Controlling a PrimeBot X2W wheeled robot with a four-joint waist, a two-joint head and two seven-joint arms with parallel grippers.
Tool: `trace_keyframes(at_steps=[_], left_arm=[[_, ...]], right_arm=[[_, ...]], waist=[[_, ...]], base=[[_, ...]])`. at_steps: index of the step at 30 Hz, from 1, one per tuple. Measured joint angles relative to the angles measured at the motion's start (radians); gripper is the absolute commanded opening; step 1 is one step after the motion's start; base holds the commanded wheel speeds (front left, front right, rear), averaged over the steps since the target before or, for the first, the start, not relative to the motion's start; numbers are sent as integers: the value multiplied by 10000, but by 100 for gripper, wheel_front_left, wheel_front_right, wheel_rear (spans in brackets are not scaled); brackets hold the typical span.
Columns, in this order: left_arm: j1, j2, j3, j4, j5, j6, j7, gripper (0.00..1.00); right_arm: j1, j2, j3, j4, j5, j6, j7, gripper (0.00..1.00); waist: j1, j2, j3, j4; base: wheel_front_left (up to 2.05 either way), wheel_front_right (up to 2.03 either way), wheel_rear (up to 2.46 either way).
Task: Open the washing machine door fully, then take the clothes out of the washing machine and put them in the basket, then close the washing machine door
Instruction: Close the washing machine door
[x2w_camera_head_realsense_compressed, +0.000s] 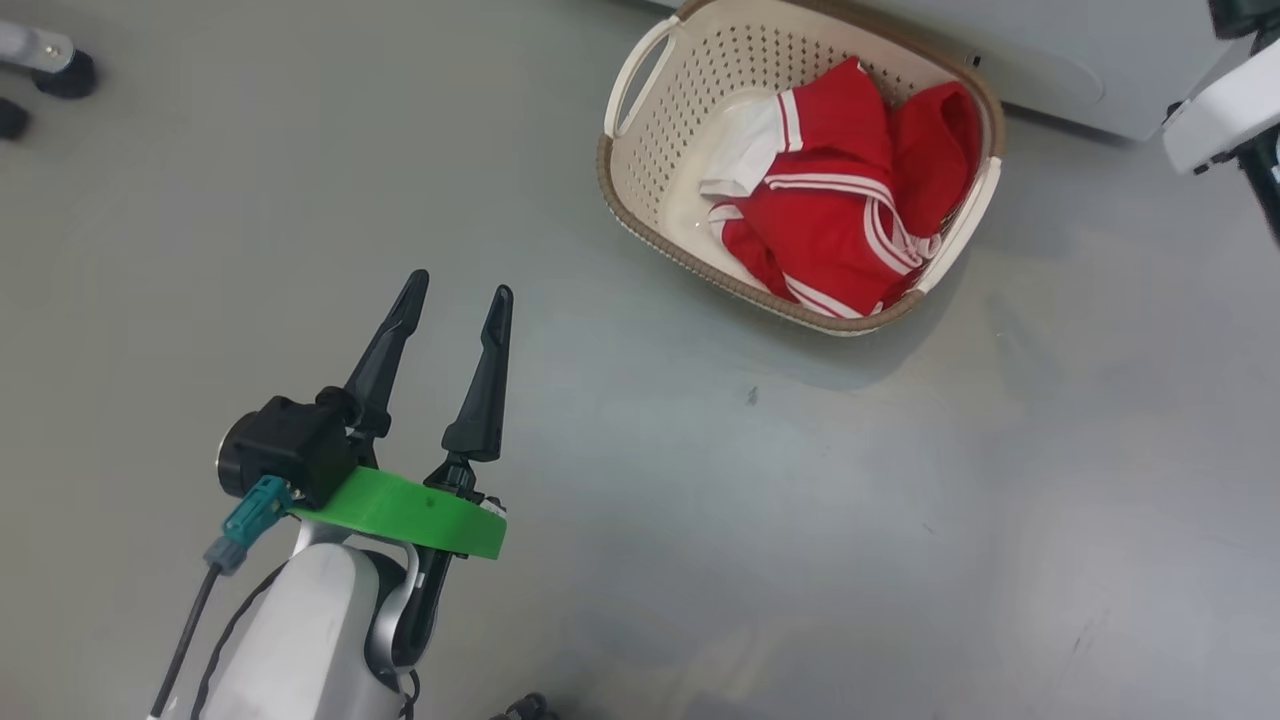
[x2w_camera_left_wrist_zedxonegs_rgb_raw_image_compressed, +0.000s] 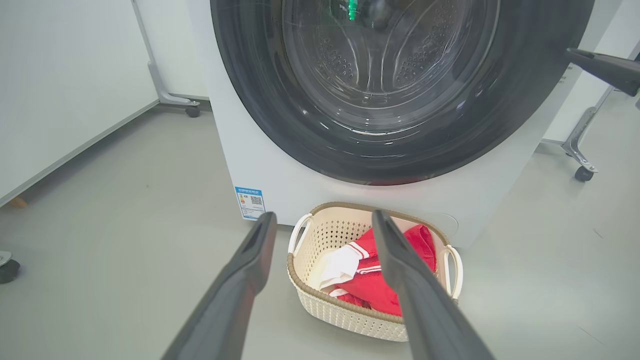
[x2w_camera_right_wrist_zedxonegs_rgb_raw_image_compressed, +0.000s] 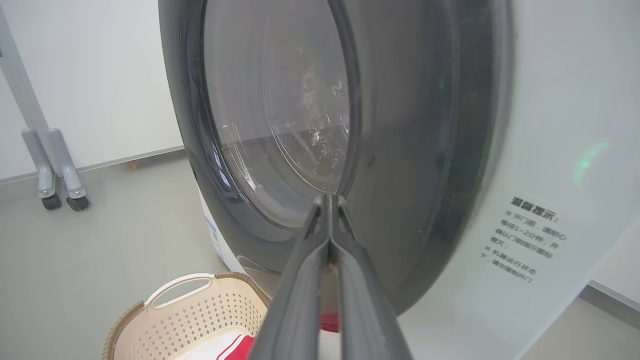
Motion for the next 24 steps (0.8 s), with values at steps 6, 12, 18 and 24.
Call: trace_keyframes(at_steps=[6,12,18,24], left_arm=[[34,4,472,288,403,0,0,100],[235,33,920,362,546,0,0,100],[798,265,1220,579,713,-4,0,100],[1555,324,1338,757,732,-10,2,100]], right_arm=[[828,571,-67,-44,395,0,-69,0],[1472,907,4,-174,422,0,-104,0],[2394,1160,-240,-495,489,0,-113,0],[3588,1363,-644,-679,700,-105,-111,0]], waist=[[-1,0,-746,-377],[-1,0,-1322,-884],[-1,0,-2061,-1598],[-1,0,-2856,-2309]], base=[[0,0,0],[0,0,0],[0,0,0],[0,0,0]])
